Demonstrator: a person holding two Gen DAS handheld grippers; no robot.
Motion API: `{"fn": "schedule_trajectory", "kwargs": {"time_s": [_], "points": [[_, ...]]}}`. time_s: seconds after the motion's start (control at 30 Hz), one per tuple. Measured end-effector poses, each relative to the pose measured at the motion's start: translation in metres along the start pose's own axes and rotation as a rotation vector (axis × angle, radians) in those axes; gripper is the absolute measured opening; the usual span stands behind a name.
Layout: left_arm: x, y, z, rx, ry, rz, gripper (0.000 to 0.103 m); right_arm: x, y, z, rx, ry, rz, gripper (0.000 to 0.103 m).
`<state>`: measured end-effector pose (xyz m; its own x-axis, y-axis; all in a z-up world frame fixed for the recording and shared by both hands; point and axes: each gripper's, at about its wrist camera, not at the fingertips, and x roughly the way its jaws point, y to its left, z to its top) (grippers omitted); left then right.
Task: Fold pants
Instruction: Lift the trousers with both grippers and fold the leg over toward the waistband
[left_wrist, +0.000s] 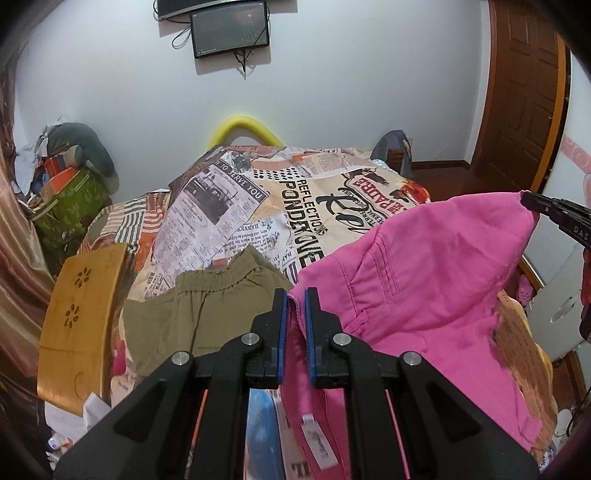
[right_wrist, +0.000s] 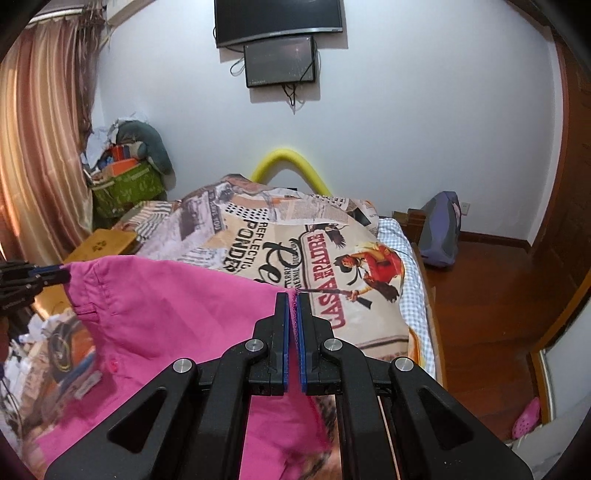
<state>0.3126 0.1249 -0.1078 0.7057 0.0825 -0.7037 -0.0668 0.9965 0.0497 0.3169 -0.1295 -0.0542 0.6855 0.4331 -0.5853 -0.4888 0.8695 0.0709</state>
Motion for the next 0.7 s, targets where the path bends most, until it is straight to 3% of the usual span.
{"fn": "schedule_trajectory", "kwargs": {"time_s": [0.3, 0.7], "points": [[-0.029, 0.001, -0.034, -0.016, 0.018, -0.018, 0.008, -0.035, 0.012, -0.032, 0.015, 0.008, -0.008, 0.003], [-0.060, -0.023, -0.108, 0.021, 0.045, -0.062, 0.008, -0.069, 0.017, -0.099, 0.041, 0.060, -0.004, 0.003]]}}
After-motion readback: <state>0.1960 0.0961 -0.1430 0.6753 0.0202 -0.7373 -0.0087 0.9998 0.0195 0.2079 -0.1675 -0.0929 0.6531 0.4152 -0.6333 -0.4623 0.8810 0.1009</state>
